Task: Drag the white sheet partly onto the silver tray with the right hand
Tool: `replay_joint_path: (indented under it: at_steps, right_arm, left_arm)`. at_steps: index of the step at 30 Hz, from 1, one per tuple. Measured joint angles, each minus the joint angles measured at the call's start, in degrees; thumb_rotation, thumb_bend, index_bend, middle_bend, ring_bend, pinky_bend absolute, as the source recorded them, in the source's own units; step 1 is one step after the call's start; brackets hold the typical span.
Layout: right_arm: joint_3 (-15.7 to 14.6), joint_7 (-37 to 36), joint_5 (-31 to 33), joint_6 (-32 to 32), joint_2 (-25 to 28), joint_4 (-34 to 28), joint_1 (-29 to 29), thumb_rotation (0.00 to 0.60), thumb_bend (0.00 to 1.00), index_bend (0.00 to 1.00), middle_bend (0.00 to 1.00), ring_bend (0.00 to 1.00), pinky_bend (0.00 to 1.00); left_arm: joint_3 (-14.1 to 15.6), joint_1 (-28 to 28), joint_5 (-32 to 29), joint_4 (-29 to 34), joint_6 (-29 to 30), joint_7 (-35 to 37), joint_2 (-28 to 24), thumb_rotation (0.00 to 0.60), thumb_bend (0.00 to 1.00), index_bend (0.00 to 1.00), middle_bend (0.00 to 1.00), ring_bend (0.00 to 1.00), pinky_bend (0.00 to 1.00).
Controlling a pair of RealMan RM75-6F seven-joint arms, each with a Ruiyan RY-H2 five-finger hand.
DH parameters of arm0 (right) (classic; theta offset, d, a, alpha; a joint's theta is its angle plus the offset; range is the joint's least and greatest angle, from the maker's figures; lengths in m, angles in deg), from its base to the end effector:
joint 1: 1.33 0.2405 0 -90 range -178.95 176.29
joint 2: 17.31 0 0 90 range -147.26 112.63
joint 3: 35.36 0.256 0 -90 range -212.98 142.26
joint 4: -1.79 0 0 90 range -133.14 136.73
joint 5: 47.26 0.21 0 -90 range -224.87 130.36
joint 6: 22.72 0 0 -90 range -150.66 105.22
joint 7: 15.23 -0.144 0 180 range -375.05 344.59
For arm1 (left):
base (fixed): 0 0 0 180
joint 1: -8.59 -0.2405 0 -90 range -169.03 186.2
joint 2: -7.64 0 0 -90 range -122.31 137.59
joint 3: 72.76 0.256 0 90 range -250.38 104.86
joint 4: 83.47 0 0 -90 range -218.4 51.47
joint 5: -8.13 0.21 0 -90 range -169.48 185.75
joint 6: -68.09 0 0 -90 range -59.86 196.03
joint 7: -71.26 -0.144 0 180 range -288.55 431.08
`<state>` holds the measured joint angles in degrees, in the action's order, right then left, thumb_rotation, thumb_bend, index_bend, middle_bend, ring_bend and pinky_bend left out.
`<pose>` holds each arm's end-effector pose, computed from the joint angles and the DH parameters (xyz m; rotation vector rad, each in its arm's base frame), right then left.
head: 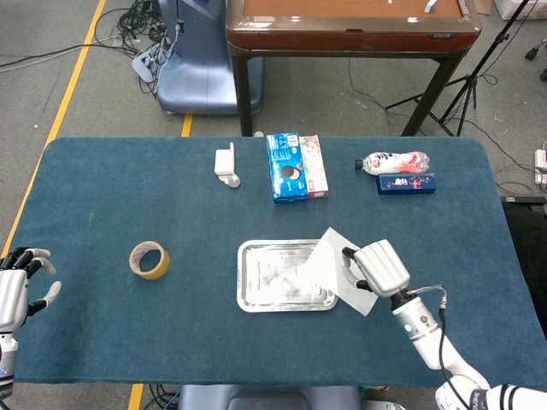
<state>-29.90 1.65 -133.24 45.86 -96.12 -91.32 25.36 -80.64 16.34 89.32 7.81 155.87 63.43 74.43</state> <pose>-0.1922 -0.2736 0.0452 1.8257 -0.7434 1.0255 -0.3018 0.2131 0.1694 -1.2905 -0.7402 -0.9034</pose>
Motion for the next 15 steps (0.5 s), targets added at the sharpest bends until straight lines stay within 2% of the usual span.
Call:
replay_joint_path:
  at_steps: [5,9,15]
  right_arm:
    - [-0.2,0.7,1.4,-3.0,2.0,0.0,0.6,0.600,0.67,0.46,1.00,1.00,1.00]
    - [-0.2,1.9,2.5,-5.6,3.1,-0.5,1.7,0.600,0.68,0.29,1.00,0.98,0.99]
    - [0.2,6.2,5.7,-11.2,4.9,-2.4,4.6,0.600,0.79,0.25,1.00,0.96,0.97]
  left_arm:
    - [0.0,0.1,-0.1,0.0,-0.2,-0.3,0.2,0.600,0.25,0.56,0.36,0.23,0.32]
    - [0.0,0.2,-0.2,-0.1,-0.3,-0.2,0.2,0.600,0.25,0.56,0.36,0.23,0.32]
    - [0.0,0.2,-0.2,-0.1,-0.5,0.1,0.1,0.600,0.25,0.56,0.36,0.23,0.32]
